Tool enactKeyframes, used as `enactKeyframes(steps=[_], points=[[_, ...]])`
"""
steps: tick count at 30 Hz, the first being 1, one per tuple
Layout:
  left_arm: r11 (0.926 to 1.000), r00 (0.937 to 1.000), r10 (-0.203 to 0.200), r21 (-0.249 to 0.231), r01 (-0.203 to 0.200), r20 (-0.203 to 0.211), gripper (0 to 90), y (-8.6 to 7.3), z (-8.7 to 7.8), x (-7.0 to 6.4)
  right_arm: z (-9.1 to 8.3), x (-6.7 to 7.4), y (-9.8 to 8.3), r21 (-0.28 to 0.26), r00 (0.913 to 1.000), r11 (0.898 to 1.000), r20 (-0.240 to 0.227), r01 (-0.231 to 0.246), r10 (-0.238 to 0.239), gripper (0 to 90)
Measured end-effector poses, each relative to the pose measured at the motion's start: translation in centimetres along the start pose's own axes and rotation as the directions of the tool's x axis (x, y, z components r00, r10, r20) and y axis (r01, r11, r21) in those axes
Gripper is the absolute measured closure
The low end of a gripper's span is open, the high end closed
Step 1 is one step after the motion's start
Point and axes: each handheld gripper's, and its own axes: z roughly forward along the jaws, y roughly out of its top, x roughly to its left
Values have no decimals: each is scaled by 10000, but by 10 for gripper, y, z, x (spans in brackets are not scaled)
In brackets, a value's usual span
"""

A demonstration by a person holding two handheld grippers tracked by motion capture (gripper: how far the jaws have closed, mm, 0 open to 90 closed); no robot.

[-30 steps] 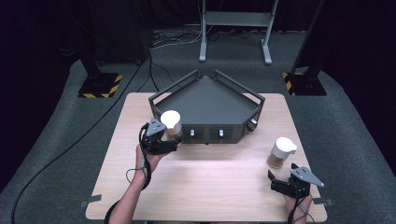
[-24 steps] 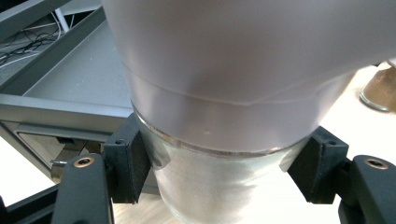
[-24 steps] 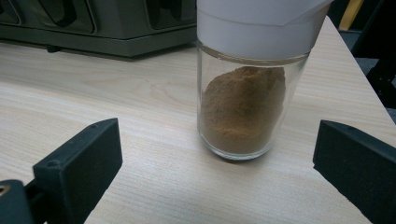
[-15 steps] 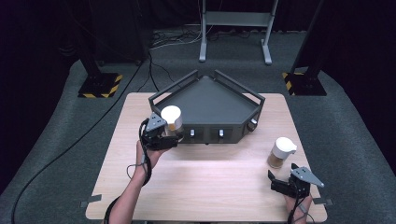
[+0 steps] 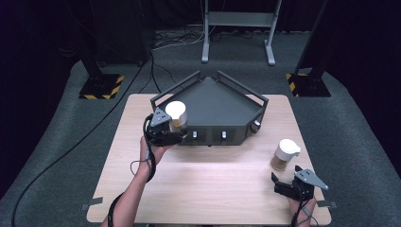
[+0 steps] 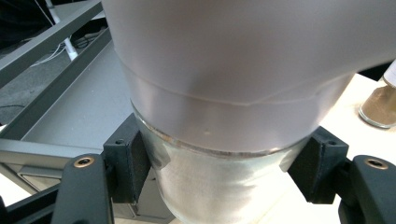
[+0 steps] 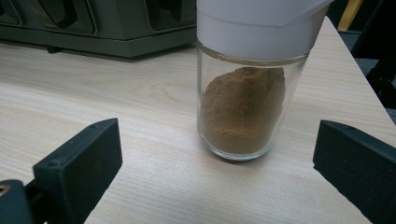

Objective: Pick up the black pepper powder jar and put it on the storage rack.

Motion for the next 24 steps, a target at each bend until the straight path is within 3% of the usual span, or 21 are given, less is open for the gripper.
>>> enactKeyframes(steps=[24], points=[[10000, 9999, -85, -11, 85, -74, 306, 17, 15, 6, 0, 0, 1, 31, 10000, 10000, -26, 40, -40, 4]])
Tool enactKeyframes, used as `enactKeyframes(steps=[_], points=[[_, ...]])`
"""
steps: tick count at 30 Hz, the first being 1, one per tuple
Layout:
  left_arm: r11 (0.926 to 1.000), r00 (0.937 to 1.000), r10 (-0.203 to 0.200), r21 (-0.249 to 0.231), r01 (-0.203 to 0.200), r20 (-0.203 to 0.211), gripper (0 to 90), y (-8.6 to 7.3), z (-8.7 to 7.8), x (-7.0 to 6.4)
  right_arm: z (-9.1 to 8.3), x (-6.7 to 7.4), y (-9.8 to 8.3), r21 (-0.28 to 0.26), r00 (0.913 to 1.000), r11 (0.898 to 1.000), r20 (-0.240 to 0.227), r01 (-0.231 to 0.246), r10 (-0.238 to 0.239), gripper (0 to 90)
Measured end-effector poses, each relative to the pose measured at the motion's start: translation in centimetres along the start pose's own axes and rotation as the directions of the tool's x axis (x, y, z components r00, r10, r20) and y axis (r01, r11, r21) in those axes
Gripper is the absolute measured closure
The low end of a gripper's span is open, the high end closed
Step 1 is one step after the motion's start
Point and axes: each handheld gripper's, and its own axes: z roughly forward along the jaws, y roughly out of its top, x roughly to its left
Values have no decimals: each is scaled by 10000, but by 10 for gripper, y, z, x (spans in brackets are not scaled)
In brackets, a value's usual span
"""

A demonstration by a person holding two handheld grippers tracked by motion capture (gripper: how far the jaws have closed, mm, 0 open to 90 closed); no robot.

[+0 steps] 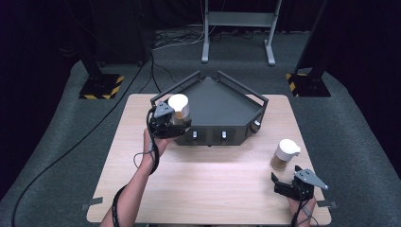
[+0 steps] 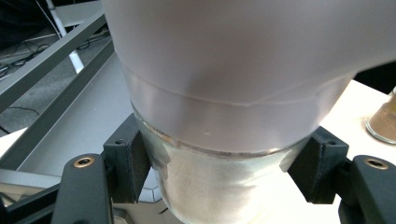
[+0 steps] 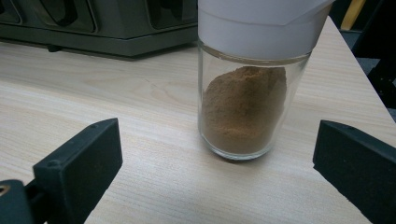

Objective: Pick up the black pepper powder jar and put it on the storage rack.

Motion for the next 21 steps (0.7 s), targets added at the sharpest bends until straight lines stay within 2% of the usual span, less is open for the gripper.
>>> enactKeyframes(steps=[7, 21], points=[[10000, 9999, -39, 62, 40, -156, 306, 5, 7, 3, 0, 0, 0, 9, 10000, 10000, -6, 0, 0, 4], [9993, 9975, -370, -23, 370, -603, 306, 4, 25, 8, 0, 0, 0, -5, 10000, 10000, 1, -16, 16, 4]])
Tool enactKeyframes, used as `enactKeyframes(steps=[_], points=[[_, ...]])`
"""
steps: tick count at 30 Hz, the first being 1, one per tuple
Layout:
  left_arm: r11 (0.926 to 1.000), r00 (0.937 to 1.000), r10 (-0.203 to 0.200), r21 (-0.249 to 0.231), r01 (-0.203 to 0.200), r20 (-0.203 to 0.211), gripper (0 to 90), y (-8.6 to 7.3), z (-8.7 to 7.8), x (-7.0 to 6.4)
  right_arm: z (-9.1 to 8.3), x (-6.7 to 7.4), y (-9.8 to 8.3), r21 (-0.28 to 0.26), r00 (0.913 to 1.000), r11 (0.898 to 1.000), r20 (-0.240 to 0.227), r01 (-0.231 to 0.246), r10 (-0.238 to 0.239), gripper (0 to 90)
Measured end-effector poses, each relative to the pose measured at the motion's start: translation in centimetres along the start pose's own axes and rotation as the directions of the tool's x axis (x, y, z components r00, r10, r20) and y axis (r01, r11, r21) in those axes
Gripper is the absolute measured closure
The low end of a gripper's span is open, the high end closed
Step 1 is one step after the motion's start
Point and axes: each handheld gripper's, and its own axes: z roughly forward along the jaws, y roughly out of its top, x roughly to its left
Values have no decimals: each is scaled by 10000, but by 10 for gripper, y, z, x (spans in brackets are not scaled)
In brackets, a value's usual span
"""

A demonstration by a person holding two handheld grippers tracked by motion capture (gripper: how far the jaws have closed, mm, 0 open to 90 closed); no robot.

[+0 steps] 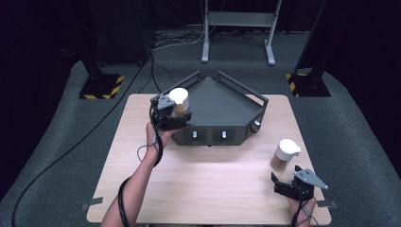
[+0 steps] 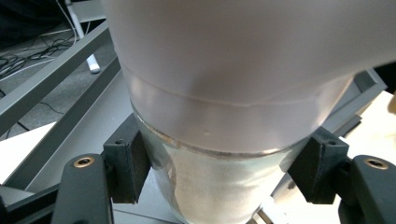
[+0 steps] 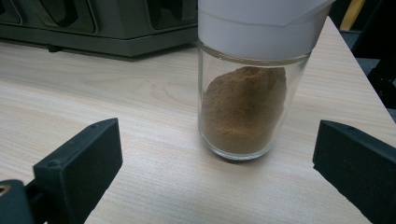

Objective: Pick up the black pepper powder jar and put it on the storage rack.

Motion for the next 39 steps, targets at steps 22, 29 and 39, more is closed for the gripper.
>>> enactKeyframes(steps=[22, 29, 39], points=[[9997, 9946, -224, 106, 236, -1015, 306, 3, 39, -6, 0, 0, 0, 25, 10000, 10000, -3, 47, -47, 4], [9997, 9921, -125, 212, 153, -1245, 306, 5, 50, -12, 0, 0, 0, 18, 10000, 10000, -18, 34, -34, 4], [9985, 9890, 113, 556, -31, -1472, 306, 16, 62, -20, 0, 0, 0, -1, 10000, 10000, -35, 33, -33, 4]])
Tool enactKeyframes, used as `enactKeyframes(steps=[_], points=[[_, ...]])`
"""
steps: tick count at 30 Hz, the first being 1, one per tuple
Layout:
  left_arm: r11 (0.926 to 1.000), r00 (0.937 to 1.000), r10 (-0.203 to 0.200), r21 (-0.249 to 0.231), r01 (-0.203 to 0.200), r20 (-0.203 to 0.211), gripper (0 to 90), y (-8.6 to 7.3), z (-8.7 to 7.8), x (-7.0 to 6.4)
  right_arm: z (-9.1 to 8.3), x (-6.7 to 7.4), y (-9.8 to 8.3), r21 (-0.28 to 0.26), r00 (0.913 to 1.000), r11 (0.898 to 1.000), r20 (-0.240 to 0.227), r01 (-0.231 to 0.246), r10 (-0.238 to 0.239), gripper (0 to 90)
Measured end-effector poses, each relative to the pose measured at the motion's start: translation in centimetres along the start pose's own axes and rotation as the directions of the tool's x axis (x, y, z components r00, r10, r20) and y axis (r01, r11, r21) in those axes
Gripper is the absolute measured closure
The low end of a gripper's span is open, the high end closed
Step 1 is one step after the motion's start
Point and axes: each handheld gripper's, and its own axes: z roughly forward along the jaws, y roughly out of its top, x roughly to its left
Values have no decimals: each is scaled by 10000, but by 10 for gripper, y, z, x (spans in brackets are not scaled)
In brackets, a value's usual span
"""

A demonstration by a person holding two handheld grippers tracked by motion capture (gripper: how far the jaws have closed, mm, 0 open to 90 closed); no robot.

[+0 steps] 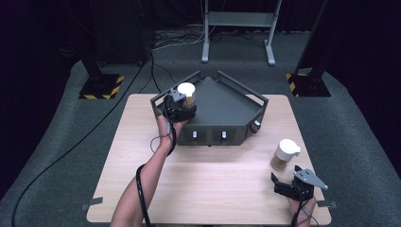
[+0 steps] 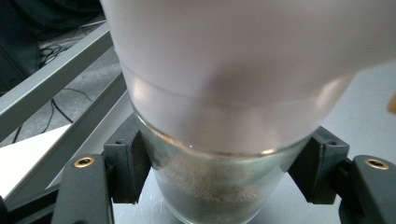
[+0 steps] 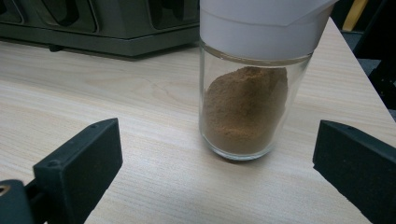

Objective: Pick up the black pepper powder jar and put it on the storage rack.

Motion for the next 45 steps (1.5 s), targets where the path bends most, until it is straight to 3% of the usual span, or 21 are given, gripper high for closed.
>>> enactKeyframes(steps=[5, 12, 19, 32, 39, 45], points=[[10000, 10000, -81, 19, 81, -43, 306, 3, 5, -3, 0, 0, 0, -10, 10000, 10000, 0, 1, -1, 4], [9987, 9985, -506, 74, 508, -184, 306, 7, 11, -6, 0, 0, -1, -28, 10000, 10000, -9, -11, 11, 4], [9970, 9958, -762, 93, 767, -506, 305, 9, 14, -12, 0, -1, -1, -39, 10000, 10000, -20, -9, 9, 4], [9966, 9941, -797, 139, 810, -732, 303, 11, 17, -18, 0, 0, 0, -21, 10000, 10000, 0, 34, -34, 5], [9974, 9954, -636, 288, 658, -714, 298, 13, 18, -17, 0, 0, 0, -19, 10000, 10000, -22, 21, -21, 5], [9959, 9958, -824, 350, 838, -401, 285, 13, 17, -9, 0, -1, -1, -28, 10000, 10000, -22, 0, 0, 5]])
